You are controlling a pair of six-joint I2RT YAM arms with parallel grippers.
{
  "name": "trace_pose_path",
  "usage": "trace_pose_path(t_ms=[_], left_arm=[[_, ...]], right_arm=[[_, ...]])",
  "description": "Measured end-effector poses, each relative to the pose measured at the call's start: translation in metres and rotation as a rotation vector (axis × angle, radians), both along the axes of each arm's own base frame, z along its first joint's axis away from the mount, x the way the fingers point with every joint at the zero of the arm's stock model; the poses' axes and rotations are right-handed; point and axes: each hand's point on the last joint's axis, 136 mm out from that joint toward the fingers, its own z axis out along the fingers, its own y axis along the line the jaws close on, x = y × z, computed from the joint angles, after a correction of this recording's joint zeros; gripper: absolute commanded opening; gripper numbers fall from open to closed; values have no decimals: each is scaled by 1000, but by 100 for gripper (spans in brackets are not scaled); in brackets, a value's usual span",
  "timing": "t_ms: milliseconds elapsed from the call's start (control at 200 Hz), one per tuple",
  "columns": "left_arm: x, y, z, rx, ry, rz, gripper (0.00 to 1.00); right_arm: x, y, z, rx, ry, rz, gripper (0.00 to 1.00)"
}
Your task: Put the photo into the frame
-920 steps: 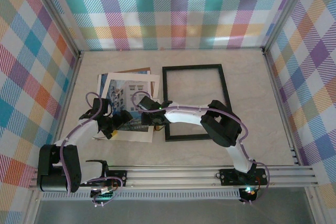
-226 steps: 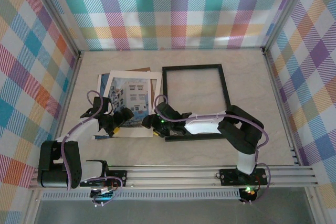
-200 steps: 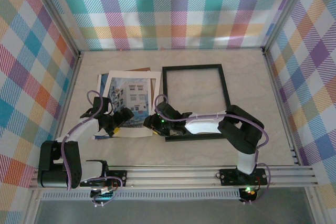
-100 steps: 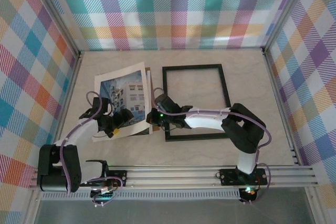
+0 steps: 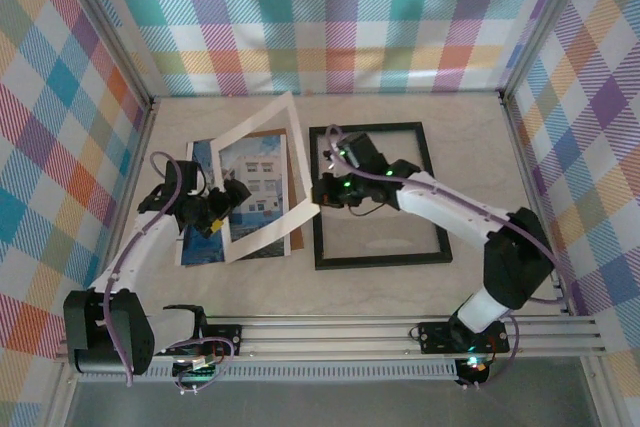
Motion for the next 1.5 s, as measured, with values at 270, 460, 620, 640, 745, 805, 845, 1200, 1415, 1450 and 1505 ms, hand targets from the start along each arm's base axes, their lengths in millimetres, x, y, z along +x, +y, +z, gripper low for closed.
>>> trace_pose_path(t_ms=[270,460,620,640,745,805,845,1200,1415,1450,1505], left_arm=[[12,-9,3,-49,12,15,100],[14,-29,2,-55,17,-37,100],[13,-48,-4,-56,33,-89,100],[13,-50,-4,-54,33,-94,100],[14,-57,-10,-48,43,-117,100],[15,-60,-14,-46,54,-123,100],[16,-61,-17,-46,59,-127,100],[18,-68,-29,-39,86,-148,100],[17,-70,-32,-38,94,-153,100],[17,-70,-32,-38,95,-153,100],[17,-71,-32,-38,95,-156,100]], right_arm=[[-12,-65,28,-51,-33,22,1],[-15,-113,42,-86,-68,-15,0],[-11,-156,33,-140,-39,-92,0],[-11,-161,31,-147,-33,-102,0],[-12,-187,21,-203,-15,-155,0],[-14,-200,17,-240,-12,-179,0],[-15,-206,15,-266,-12,-190,0],[-23,-247,-14,-477,45,-260,0],[-20,-262,-26,-564,68,-288,0],[-20,-264,-27,-576,70,-292,0],[-20,-267,-29,-589,73,-299,0]])
